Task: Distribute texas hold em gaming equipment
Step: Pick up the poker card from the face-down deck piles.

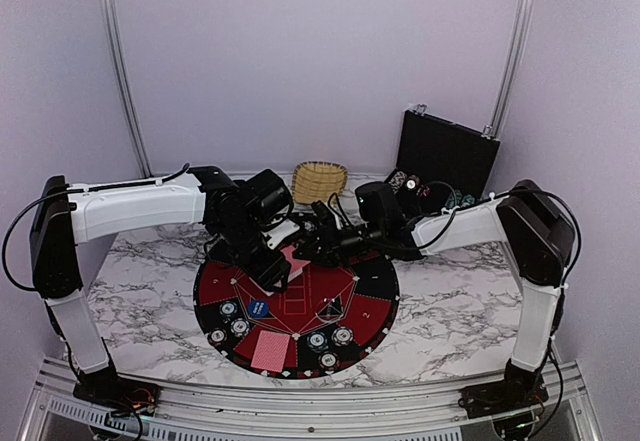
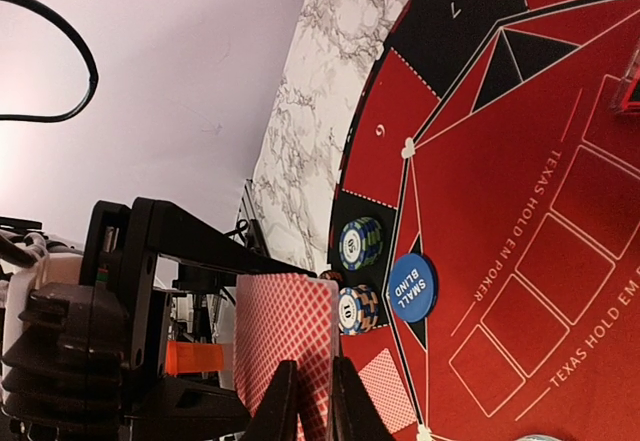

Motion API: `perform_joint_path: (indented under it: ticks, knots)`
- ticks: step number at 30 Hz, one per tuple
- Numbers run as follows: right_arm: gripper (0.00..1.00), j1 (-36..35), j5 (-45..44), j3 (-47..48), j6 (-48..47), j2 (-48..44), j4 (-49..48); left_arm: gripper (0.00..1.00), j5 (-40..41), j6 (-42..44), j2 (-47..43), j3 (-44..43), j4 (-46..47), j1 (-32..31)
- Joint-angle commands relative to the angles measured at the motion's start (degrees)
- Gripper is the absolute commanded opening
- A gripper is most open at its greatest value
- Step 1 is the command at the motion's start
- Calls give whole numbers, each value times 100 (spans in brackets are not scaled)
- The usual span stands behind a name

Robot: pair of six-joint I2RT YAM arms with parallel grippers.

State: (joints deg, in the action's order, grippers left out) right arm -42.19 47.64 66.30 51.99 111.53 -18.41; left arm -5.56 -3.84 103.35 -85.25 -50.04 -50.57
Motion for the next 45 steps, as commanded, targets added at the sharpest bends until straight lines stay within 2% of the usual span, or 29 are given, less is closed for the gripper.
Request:
perform_joint_path:
  ticks: [1,4,7,27,37,45]
  knots:
    - [16,21,-98,121,-40,-127,25,52,-92,-11,-197,-9,10,18]
    - [25,33,-109,94,-1,-156,-38,52,-89,-5,-206,8,12,20]
    - [27,42,-114,93,15,-150,-61,52,-94,-6,-208,22,12,13]
    - [15,102,-206,174,100,-75,-105,51,-101,19,-231,35,25,20]
    - [17,137,-219,122,80,-167,-105,49,-95,8,-230,26,21,16]
    - [15,213,-215,4,139,-276,-177,49,-81,10,-236,26,18,20]
